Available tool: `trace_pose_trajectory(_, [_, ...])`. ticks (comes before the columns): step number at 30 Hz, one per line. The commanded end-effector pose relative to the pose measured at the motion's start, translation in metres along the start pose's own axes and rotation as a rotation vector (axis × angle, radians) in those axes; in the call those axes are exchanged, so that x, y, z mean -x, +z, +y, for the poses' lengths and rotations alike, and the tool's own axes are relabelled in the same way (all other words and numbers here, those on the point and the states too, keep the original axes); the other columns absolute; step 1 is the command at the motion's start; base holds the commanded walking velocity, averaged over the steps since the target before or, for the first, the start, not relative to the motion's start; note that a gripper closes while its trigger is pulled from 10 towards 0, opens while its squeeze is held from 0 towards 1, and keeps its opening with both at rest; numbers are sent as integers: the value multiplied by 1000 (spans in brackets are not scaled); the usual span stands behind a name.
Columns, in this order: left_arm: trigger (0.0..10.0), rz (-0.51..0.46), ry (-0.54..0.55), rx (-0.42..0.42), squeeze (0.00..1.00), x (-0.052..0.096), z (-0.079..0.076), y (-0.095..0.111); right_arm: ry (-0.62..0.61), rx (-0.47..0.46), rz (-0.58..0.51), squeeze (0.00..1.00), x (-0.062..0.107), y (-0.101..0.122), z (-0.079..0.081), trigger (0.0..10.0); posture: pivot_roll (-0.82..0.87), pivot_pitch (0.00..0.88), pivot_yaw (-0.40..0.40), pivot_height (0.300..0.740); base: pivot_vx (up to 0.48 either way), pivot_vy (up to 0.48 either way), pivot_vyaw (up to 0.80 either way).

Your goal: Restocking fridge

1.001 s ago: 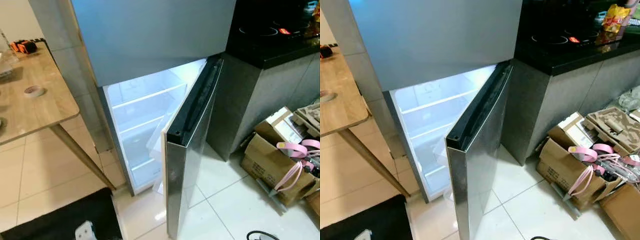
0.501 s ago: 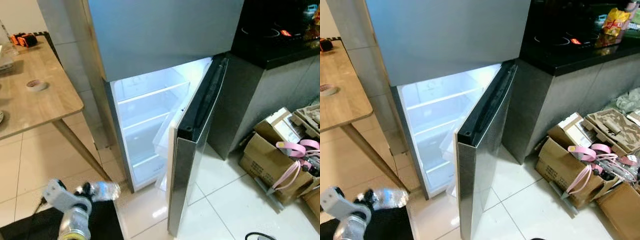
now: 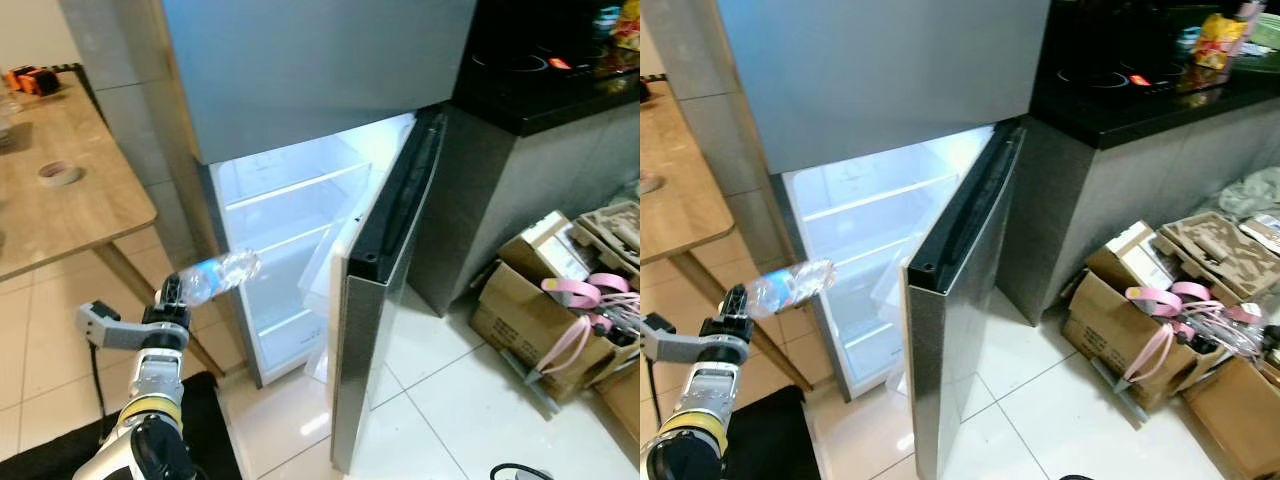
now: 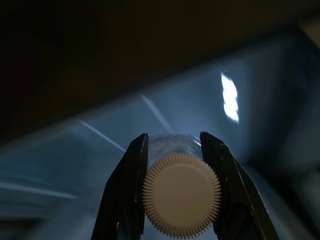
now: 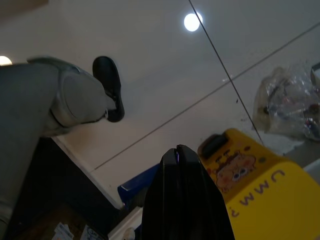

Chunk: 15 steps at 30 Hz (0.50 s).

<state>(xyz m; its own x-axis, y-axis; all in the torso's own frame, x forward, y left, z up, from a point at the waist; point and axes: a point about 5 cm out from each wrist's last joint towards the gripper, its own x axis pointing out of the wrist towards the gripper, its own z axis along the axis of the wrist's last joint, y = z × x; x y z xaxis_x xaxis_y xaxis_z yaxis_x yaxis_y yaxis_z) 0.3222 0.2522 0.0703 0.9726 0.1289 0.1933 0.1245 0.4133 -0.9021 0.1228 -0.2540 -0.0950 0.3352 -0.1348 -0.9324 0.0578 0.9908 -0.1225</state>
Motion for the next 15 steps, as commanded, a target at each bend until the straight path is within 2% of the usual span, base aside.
trace_pose_trajectory(1, [10000, 25, -74, 43, 0, -4, -9, -10, -2, -8, -12, 0, 0, 2, 0, 10000, -129, 0, 0, 740, 0, 0, 0])
trace_pose_trajectory(7, [10000, 136, -132, 63, 0, -5, -16, -32, -5, -4, -7, 0, 0, 1, 0, 10000, -132, 0, 1, 740, 0, 0, 0])
trace_pose_trajectory(15, [10000, 121, -115, 74, 0, 0, -11, -31, -3, -6, -10, 0, 0, 2, 1, 10000, -133, 0, -1, 740, 0, 0, 0])
